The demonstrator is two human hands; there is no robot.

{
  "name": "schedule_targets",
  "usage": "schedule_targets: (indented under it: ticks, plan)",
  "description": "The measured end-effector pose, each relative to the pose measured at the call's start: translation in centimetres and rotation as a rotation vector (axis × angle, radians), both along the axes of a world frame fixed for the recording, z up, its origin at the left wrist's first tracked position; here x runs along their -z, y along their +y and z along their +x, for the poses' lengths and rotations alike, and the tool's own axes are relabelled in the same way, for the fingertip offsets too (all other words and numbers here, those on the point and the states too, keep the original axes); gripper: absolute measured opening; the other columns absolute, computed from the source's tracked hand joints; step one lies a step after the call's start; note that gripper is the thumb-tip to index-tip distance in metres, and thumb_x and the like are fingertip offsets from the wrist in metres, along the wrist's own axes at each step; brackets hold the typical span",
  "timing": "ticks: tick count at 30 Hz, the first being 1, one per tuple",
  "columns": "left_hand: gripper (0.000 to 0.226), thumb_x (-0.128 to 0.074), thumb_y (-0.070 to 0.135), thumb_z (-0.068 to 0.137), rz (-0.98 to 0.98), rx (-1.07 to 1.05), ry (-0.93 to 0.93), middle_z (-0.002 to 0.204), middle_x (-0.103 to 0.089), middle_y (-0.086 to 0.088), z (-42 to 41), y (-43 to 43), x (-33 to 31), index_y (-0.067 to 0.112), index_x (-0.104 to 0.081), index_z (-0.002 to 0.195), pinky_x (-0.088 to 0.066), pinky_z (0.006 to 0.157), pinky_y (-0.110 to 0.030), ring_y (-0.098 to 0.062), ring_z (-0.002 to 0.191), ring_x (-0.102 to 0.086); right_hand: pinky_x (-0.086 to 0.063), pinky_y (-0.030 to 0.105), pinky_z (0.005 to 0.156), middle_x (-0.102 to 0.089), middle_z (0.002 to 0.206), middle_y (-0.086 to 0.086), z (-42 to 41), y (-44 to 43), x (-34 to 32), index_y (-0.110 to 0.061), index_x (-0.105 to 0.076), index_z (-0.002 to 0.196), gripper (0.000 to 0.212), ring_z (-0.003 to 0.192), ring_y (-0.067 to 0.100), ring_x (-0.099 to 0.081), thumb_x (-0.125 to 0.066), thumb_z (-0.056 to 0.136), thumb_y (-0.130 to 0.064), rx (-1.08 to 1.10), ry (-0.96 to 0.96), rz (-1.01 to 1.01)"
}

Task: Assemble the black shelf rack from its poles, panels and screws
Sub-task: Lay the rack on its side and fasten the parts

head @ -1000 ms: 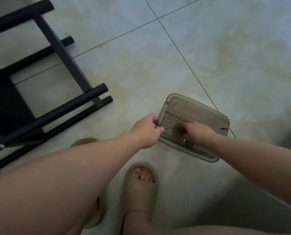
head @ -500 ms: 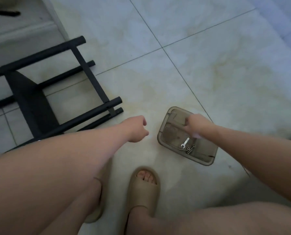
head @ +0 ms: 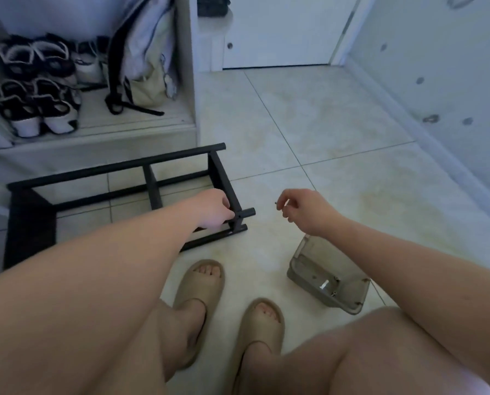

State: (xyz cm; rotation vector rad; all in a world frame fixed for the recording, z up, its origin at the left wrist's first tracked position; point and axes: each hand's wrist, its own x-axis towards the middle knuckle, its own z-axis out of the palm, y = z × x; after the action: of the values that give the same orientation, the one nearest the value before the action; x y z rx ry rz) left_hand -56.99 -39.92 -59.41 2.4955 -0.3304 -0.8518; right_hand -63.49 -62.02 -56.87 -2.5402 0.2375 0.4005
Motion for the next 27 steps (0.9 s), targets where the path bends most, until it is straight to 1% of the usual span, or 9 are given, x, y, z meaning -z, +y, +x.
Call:
schedule_targets:
  ticks: [3,6,8,11,13,15,18,23,27]
  plan:
    - [0.013,-0.063,0.032,0.091,-0.139,-0.098,0.108,0.081,-0.060,-0.005,-0.2,1.3,-0.8,0.020,-0.059,0.086,-0.038,0.064,-0.029,-0.022,0.069,-0.051,-0.056,0.033,0.068,-0.069,0.087,0.001,0.3,1.6,-0.6,-0.031,-0.067,0.086,0.024,0.086,0.027,-0.069,-0.054,0.093,-0.011,0.031,-0.044,0.028]
    - [0.015,-0.059,0.036,0.093,-0.200,-0.208,0.171,0.088,-0.071,0.003,0.5,2.3,-0.6,0.022,-0.062,0.089,-0.046,0.065,-0.027,-0.019,0.073,-0.063,-0.051,0.025,0.060,-0.070,0.083,-0.005,1.2,2.4,0.1,-0.030,-0.070,0.096,0.017,0.085,0.018,-0.069,-0.059,0.093,-0.017,0.057,-0.039,0.089]
    - [0.013,-0.060,0.036,0.094,-0.184,-0.197,0.150,0.090,-0.072,0.002,1.3,2.8,0.0,0.024,-0.064,0.091,-0.049,0.065,-0.027,-0.021,0.080,-0.067,-0.046,0.019,0.057,-0.071,0.082,-0.007,2.1,2.7,1.0,-0.026,-0.073,0.106,0.021,0.082,0.009,-0.068,-0.058,0.095,-0.017,0.032,-0.001,0.102]
    - [0.016,-0.064,0.034,0.093,-0.097,-0.137,0.098,0.100,-0.072,-0.002,2.6,2.9,1.6,0.020,-0.070,0.097,-0.054,0.082,-0.033,-0.024,0.094,-0.067,-0.044,0.016,0.059,-0.072,0.079,-0.011,3.4,3.1,2.8,-0.024,-0.074,0.113,0.023,0.078,0.000,-0.065,-0.059,0.097,-0.018,-0.016,0.073,0.093]
    - [0.018,-0.063,0.030,0.094,-0.057,-0.110,0.066,0.104,-0.072,-0.003,3.6,2.7,3.1,0.015,-0.073,0.101,-0.049,0.073,-0.028,-0.021,0.093,-0.064,-0.043,0.013,0.058,-0.071,0.077,-0.014,4.2,3.4,4.3,-0.026,-0.075,0.109,0.022,0.075,-0.001,-0.064,-0.059,0.097,-0.017,-0.050,0.097,0.069]
    - [0.022,-0.061,0.028,0.096,-0.012,-0.098,0.043,0.107,-0.071,-0.005,4.7,2.4,4.5,0.012,-0.072,0.107,-0.041,0.063,-0.026,-0.021,0.089,-0.061,-0.049,0.017,0.065,-0.071,0.080,-0.012,5.2,3.8,6.1,-0.025,-0.074,0.108,0.020,0.082,0.008,-0.067,-0.059,0.097,-0.016,-0.087,0.107,0.052]
    - [0.026,-0.060,0.029,0.098,0.069,-0.060,0.028,0.112,-0.069,-0.007,6.4,1.8,7.0,0.010,-0.071,0.112,-0.043,0.074,-0.030,-0.025,0.097,-0.062,-0.056,0.033,0.079,-0.073,0.095,-0.002,6.4,4.3,8.9,-0.023,-0.068,0.103,0.015,0.092,0.019,-0.068,-0.058,0.096,-0.014,-0.117,0.120,0.030]
    - [0.031,-0.056,0.036,0.100,0.003,-0.148,0.107,0.110,-0.071,-0.014,8.6,0.3,12.8,0.008,-0.069,0.101,-0.050,0.085,-0.038,-0.031,0.101,-0.065,-0.053,0.028,0.063,-0.073,0.077,-0.002,7.5,3.9,13.9,-0.024,-0.060,0.085,0.015,0.080,0.021,-0.070,-0.060,0.093,-0.012,-0.007,0.082,0.119]
    - [0.046,-0.048,0.050,0.100,-0.077,-0.282,0.162,0.104,-0.072,-0.009,9.5,-1.4,17.0,0.010,-0.070,0.102,-0.044,0.073,-0.031,-0.026,0.087,-0.063,-0.059,0.045,0.079,-0.074,0.077,0.004,7.4,2.9,17.3,-0.023,-0.060,0.082,0.017,0.078,0.024,-0.071,-0.064,0.093,-0.010,0.142,0.042,0.304]
